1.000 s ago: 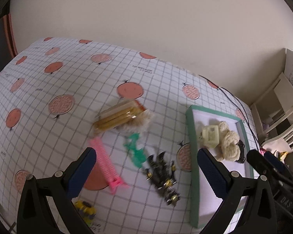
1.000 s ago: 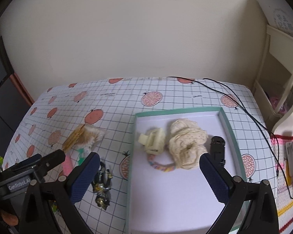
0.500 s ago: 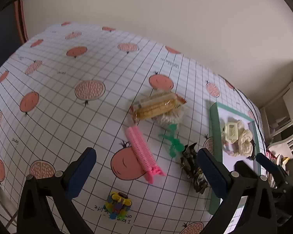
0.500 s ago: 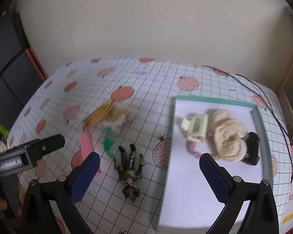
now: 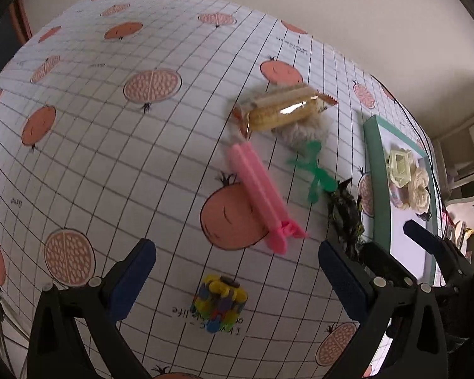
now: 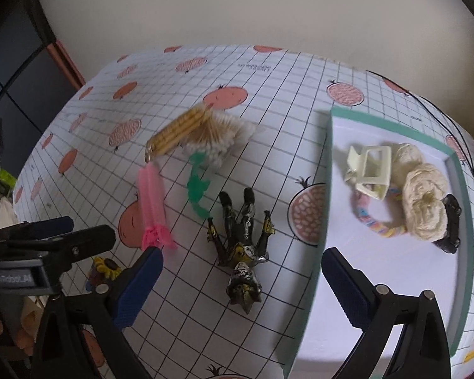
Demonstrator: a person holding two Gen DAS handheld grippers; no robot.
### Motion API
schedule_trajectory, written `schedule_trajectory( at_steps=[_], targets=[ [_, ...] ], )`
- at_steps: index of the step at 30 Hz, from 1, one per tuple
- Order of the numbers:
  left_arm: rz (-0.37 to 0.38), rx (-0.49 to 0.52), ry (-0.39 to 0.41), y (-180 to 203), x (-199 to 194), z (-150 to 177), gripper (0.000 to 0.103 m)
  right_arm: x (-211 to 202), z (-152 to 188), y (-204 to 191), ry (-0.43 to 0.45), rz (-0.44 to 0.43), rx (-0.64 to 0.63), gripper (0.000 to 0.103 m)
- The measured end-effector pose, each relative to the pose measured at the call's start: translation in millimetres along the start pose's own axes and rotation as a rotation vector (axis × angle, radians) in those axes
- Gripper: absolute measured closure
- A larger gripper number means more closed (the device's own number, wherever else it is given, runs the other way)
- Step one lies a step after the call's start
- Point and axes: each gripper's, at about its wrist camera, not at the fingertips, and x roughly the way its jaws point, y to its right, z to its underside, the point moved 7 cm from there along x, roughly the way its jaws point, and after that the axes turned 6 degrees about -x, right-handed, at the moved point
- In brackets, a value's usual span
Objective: Organize objects
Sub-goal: 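Withdraw both tools from the tray toward the remaining toys, then grasp yellow flower toy with left tool while right tool grasps black action figure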
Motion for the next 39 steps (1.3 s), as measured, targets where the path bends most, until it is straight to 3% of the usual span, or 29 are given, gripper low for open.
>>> schedule_trajectory(
  at_steps=[11,20,30,35,39],
  targets=[
    [0.011,0.029,-0.053,-18.3,3.1,11.4,0.001,17.8,11.2,5.2,-0.052,0.013,-0.014,0.018],
    [0.018,0.095,-0.091,-7.0,10.1,25.0,0.002,31.1,14.4,8.4,-0.082,0.008,0.002,0.024],
    [0.004,0.115,-0.136,-4.7,21.5,35.6,0.014,38.1,15.4,5.1,-0.098,-0.011,-0.006,0.028],
    [0.004,0.126,-0.149,-2.1,25.5,40.9,0.014,41.1,16.1,5.9,-0.101,-0.016,0.004,0.03],
    [-0.004,0.137,-0.163,-1.7,29.6,45.1,0.028,44.1,16.6,6.0,-0.107,-0.016,0.004,0.03]
  ],
)
